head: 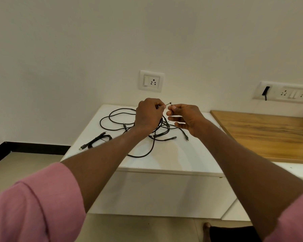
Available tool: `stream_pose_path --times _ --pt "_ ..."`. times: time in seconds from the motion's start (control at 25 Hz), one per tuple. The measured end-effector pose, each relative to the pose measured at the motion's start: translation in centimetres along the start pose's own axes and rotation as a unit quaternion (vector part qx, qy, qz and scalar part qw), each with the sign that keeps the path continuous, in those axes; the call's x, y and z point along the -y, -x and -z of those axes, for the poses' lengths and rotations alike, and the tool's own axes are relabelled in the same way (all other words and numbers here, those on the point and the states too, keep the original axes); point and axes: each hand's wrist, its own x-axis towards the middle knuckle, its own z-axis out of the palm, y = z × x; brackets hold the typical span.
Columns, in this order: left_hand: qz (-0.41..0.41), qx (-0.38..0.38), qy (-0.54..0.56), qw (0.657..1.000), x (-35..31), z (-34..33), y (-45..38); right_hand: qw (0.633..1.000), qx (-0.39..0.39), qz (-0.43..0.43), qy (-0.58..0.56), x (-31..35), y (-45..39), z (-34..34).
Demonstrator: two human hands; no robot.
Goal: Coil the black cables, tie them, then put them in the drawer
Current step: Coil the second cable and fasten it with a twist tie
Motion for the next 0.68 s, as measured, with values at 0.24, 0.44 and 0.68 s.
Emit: stream_pose_path --times 0.24,0.44,0.68 --pt "0.005 0.028 0.022 0.999 0.1 -0.2 0.1 0.997 0.024 0.025 0.074 -0.2 0.2 -0.5" --pt "0.045 0.031 0.031 0.998 0.3 0.0 -0.4 0.997 0.007 0.052 0.059 -0.3 0.3 -0.9" --pt "0.055 0.057 0.057 0.995 -0.4 0.0 -0.6 0.987 -0.114 0.110 0.032 -0.1 -0.5 -0.9"
